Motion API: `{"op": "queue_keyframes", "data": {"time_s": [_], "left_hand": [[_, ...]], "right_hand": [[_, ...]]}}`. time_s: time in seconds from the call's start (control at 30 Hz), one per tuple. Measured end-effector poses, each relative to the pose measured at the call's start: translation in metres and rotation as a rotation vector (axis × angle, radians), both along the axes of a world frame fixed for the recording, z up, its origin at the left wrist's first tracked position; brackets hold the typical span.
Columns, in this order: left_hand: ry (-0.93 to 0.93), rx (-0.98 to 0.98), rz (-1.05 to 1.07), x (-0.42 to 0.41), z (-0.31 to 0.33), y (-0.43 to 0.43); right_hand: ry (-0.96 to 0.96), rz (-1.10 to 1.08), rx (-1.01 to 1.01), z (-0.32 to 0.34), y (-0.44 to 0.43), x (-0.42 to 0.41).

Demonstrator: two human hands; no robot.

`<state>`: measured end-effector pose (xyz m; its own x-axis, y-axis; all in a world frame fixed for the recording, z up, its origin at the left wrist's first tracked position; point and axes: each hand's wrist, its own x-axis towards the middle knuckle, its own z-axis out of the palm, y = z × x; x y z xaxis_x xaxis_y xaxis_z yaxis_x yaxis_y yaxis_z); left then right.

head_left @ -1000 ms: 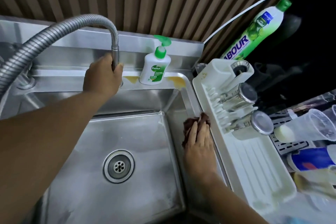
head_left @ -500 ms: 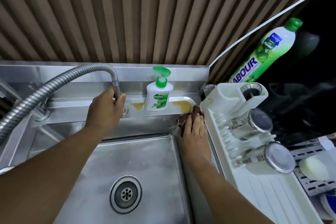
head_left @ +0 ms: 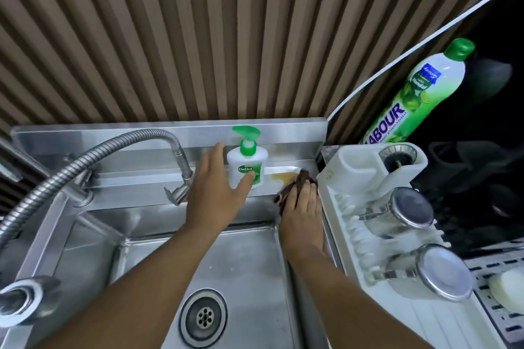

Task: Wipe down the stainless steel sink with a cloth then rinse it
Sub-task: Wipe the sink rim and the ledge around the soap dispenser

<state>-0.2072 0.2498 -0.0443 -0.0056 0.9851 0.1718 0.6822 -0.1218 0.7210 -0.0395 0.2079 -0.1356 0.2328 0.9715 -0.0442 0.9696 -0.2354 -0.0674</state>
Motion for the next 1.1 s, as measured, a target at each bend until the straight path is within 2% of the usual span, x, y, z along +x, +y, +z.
{"op": "queue_keyframes", "data": {"time_s": [0.1, 0.3, 0.53, 0.63, 0.7, 0.77, 0.87, 0.93, 1.03, 1.1], "left_hand": [[0.0, -0.09, -0.018, 0.014, 0.004, 0.027], [0.036, -0.206, -0.114, 0.013, 0.008, 0.045], [-0.025, -0.183, -0.074, -0.041, 0.036, 0.003], [-0.079, -0.231, -0.035, -0.08, 0.037, -0.022], [-0.141, -0.252, -0.022, -0.104, 0.034, -0.037], [-0.181, -0.255, -0.025, -0.122, 0.034, -0.049], [-0.222, -0.261, -0.021, -0.138, 0.035, -0.058], [-0.231, -0.259, -0.035, -0.143, 0.036, -0.058], [-0.222, -0.224, -0.081, -0.142, 0.037, -0.056], [-0.229, -0.218, -0.1, -0.142, 0.036, -0.055]], "right_hand": [[-0.031, 0.035, 0.009, -0.001, -0.015, 0.003], [0.028, 0.025, 0.074, -0.001, -0.063, 0.003], [0.057, 0.047, 0.115, -0.005, -0.01, 0.007], [0.258, -0.006, 0.186, 0.009, -0.004, 0.007], [0.501, -0.136, 0.306, 0.027, 0.0, -0.001], [0.629, -0.249, 0.475, 0.051, 0.013, -0.018], [0.761, -0.185, 0.581, 0.085, 0.049, -0.061], [0.708, 0.015, 0.518, 0.097, 0.074, -0.093], [0.402, 0.355, 0.457, 0.086, 0.097, -0.131], [0.309, 0.43, 0.476, 0.076, 0.098, -0.137]]}}
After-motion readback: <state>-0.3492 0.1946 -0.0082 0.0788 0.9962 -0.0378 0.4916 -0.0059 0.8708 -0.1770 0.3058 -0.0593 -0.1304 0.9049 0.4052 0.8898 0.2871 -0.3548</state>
